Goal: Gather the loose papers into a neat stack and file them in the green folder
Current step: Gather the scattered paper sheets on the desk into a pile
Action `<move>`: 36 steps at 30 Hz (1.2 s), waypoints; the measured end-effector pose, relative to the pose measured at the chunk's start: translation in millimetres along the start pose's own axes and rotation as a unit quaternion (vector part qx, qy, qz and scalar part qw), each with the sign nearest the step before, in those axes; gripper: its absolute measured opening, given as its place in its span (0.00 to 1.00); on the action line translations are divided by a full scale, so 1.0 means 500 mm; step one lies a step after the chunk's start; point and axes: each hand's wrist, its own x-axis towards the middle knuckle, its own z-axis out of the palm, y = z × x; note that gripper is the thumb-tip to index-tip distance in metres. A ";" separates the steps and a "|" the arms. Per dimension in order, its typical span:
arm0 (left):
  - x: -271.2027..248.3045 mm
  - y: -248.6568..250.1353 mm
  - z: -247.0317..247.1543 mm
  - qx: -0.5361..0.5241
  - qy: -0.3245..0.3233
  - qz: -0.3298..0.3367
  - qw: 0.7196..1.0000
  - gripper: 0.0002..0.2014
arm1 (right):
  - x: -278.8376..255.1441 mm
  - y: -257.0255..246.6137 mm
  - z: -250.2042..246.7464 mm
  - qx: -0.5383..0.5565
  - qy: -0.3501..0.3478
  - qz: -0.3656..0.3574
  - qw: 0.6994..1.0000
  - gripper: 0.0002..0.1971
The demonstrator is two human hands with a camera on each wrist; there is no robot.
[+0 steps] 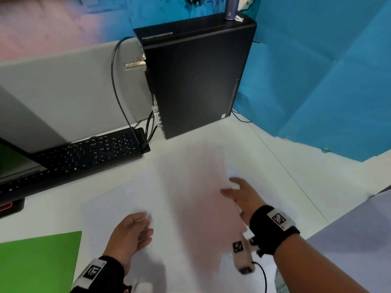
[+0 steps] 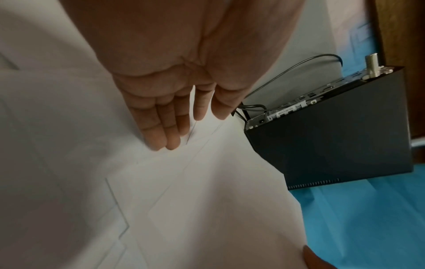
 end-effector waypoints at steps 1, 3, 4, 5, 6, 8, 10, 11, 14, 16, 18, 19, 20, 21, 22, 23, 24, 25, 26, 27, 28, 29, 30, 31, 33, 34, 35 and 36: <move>0.002 -0.003 -0.006 0.003 0.007 0.001 1.000 0.08 | -0.012 0.015 0.000 0.036 -0.011 0.026 0.999 0.26; 0.002 -0.006 -0.012 0.010 0.008 -0.005 1.000 0.08 | -0.031 0.038 0.010 0.055 -0.041 0.059 0.996 0.29; 0.001 -0.006 -0.014 0.013 0.005 -0.007 1.000 0.08 | -0.035 0.047 0.020 0.044 -0.040 0.062 0.996 0.28; 0.000 -0.003 -0.014 0.021 0.004 -0.004 1.000 0.07 | -0.040 0.050 0.029 0.024 -0.035 0.057 0.997 0.25; 0.003 -0.001 -0.016 0.033 0.008 0.006 0.999 0.07 | -0.043 0.050 0.034 -0.003 -0.030 0.042 0.999 0.20; 0.018 -0.001 -0.028 0.093 0.041 0.052 0.993 0.07 | -0.048 0.043 0.019 -0.056 -0.017 0.009 0.998 0.11; 0.030 0.006 -0.045 0.170 0.077 0.095 0.978 0.07 | -0.055 0.037 -0.029 -0.062 0.006 -0.006 0.998 0.06; 0.033 0.011 -0.053 0.185 0.090 0.098 0.974 0.06 | -0.060 0.036 -0.059 -0.054 0.016 -0.004 0.998 0.07; 0.036 0.027 -0.057 0.163 0.084 0.066 0.981 0.04 | -0.079 0.051 -0.131 -0.001 0.032 0.012 0.999 0.16; 0.031 0.035 -0.043 0.127 0.065 0.038 0.989 0.04 | -0.092 0.067 -0.150 0.064 0.039 0.040 0.996 0.20; 0.023 0.041 -0.024 0.117 0.046 0.033 0.992 0.04 | -0.111 0.077 -0.157 0.105 0.033 0.053 0.993 0.14; 0.018 0.044 -0.013 0.114 0.038 0.038 0.992 0.05 | -0.120 0.082 -0.161 0.116 0.030 0.058 0.991 0.12; 0.015 0.047 -0.005 0.107 0.023 0.040 0.993 0.06 | -0.132 0.085 -0.163 0.124 0.026 0.063 0.990 0.12; 0.010 0.051 0.005 0.091 0.002 0.038 0.995 0.07 | -0.142 0.088 -0.166 0.128 0.023 0.064 0.989 0.14; 0.006 0.056 0.014 0.068 -0.029 0.028 0.997 0.07 | -0.148 0.091 -0.169 0.126 0.017 0.066 0.990 0.15; 0.001 0.062 0.022 0.054 -0.061 0.018 0.997 0.08 | -0.153 0.094 -0.173 0.119 0.011 0.072 0.990 0.17; -0.004 0.070 0.028 0.049 -0.081 0.008 0.995 0.09 | -0.154 0.097 -0.176 0.116 0.007 0.078 0.990 0.18; -0.007 0.077 0.034 0.036 -0.090 -0.003 0.995 0.11 | -0.154 0.101 -0.180 0.115 0.002 0.084 0.990 0.19; -0.005 0.080 0.036 0.006 -0.092 -0.014 0.996 0.13 | -0.152 0.105 -0.183 0.116 0.000 0.087 0.989 0.20; -0.008 0.084 0.041 -0.046 -0.098 -0.035 0.994 0.18 | -0.148 0.109 -0.185 0.117 -0.003 0.089 0.989 0.21; -0.010 0.085 0.046 -0.101 -0.108 -0.060 0.987 0.26 | -0.146 0.111 -0.183 0.121 -0.003 0.092 0.988 0.22; -0.016 0.086 0.055 -0.147 -0.125 -0.076 0.978 0.31 | -0.146 0.113 -0.178 0.126 0.000 0.094 0.988 0.22; -0.025 0.084 0.066 -0.174 -0.138 -0.083 0.971 0.34 | -0.147 0.115 -0.170 0.132 -0.001 0.097 0.987 0.21; -0.032 0.074 0.077 -0.183 -0.140 -0.087 0.969 0.31 | -0.148 0.119 -0.162 0.135 -0.005 0.101 0.986 0.22; -0.051 0.054 0.101 -0.132 -0.121 -0.089 0.980 0.24 | -0.151 0.124 -0.146 0.126 -0.025 0.108 0.986 0.28; -0.054 0.041 0.107 -0.074 -0.105 -0.077 0.989 0.21 | -0.151 0.125 -0.142 0.115 -0.027 0.105 0.987 0.28; -0.051 0.028 0.112 -0.029 -0.089 -0.064 0.994 0.18 | -0.150 0.124 -0.139 0.103 -0.021 0.094 0.990 0.27; -0.046 0.022 0.114 -0.001 -0.077 -0.053 0.996 0.16 | -0.146 0.121 -0.137 0.098 -0.015 0.073 0.992 0.22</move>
